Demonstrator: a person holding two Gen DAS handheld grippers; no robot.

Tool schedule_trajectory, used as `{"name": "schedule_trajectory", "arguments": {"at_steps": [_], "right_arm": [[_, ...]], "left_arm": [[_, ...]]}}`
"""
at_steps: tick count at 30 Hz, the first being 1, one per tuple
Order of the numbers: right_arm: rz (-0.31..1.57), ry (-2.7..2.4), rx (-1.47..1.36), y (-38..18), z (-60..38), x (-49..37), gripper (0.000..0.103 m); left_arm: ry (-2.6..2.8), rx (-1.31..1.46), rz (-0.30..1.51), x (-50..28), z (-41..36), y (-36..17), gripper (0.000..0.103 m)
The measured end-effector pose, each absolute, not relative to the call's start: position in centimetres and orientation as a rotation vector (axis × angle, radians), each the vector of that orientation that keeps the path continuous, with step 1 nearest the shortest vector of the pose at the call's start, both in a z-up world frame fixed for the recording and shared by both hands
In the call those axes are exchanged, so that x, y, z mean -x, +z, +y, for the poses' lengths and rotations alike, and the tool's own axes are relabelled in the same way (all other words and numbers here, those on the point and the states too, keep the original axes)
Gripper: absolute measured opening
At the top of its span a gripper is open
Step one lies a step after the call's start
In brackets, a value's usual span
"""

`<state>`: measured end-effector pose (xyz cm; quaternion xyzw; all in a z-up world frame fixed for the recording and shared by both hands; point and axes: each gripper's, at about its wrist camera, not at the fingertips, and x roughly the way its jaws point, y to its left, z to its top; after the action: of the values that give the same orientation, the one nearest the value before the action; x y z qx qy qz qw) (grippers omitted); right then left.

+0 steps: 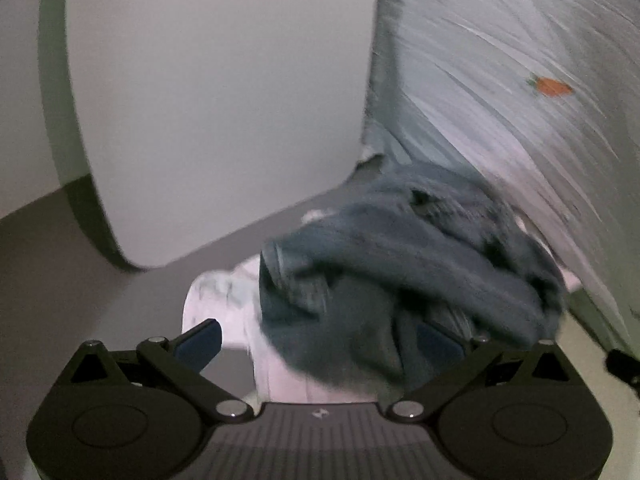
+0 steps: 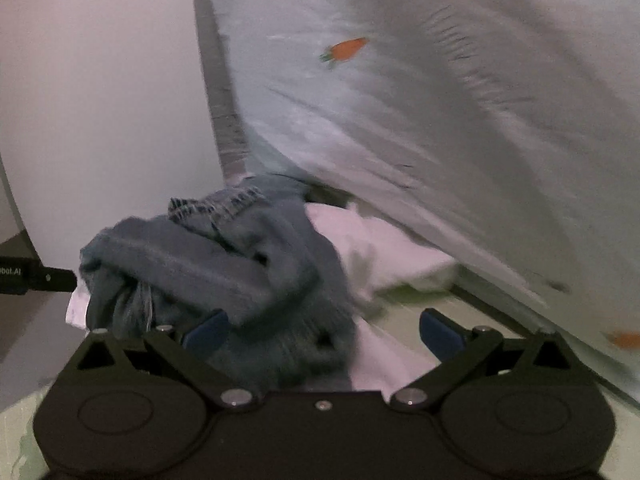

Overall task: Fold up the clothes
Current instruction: 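Grasp the blue jeans with both grippers from the heap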

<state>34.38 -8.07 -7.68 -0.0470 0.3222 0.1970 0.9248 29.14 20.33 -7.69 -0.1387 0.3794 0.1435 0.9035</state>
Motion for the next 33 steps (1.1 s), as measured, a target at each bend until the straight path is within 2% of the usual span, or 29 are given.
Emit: {"name": "schedule_trajectory", "arguments": {"at_steps": [5,9,15,18,21,24,26,27,29,30,31,32,33], "right_arm": [[0.698,0.434,-0.001,-10.2,-5.8,-40.2,0.101],[0.765,0.434,-0.12,-12.0,-5.9,-42.1,0.09],[0.765,0.449,-0.14,-12.5,-6.0,-42.0,0.09],[0.776,0.442,-0.158,-13.1,-6.0,-42.5,0.096],[0.792,0.445,-0.193,-13.5,-6.1,-43.0,0.097],[0.795,0.449,-0.187,-13.2,-6.0,-42.4,0.086],[0.784,0.45,-0.171,-12.8,-5.9,-41.7,0.075],[0.778,0.451,-0.162,-12.6,-5.9,-41.4,0.071],[0.757,0.447,-0.127,-12.2,-5.7,-40.6,0.047],[0.746,0.446,-0.108,-12.0,-5.5,-40.2,0.041],[0.733,0.445,-0.082,-11.7,-5.3,-39.8,0.03],[0.722,0.448,-0.061,-11.4,-5.1,-39.5,0.026],[0.71,0.455,-0.051,-11.0,-5.0,-39.2,0.024]], "left_arm": [[0.273,0.291,0.735,-32.8,21.5,-8.1,0.102],[0.26,0.272,0.756,-34.9,21.4,-9.4,0.102],[0.216,0.236,0.763,-36.9,22.0,-10.0,0.103],[0.176,0.229,0.798,-38.1,22.4,-10.3,0.103],[0.133,0.282,0.826,-38.8,23.2,-11.2,0.103],[0.128,0.485,0.835,-38.6,24.9,-12.7,0.102],[0.137,0.509,0.825,-38.1,24.7,-13.0,0.1],[0.144,0.485,0.816,-37.9,24.3,-12.8,0.095],[0.152,0.455,0.803,-37.8,23.4,-12.5,0.083],[0.155,0.448,0.795,-37.7,23.0,-12.3,0.073],[0.162,0.437,0.786,-37.5,22.6,-12.1,0.06],[0.165,0.422,0.78,-37.4,22.1,-11.8,0.054],[0.169,0.403,0.772,-37.3,21.7,-11.4,0.043]]}}
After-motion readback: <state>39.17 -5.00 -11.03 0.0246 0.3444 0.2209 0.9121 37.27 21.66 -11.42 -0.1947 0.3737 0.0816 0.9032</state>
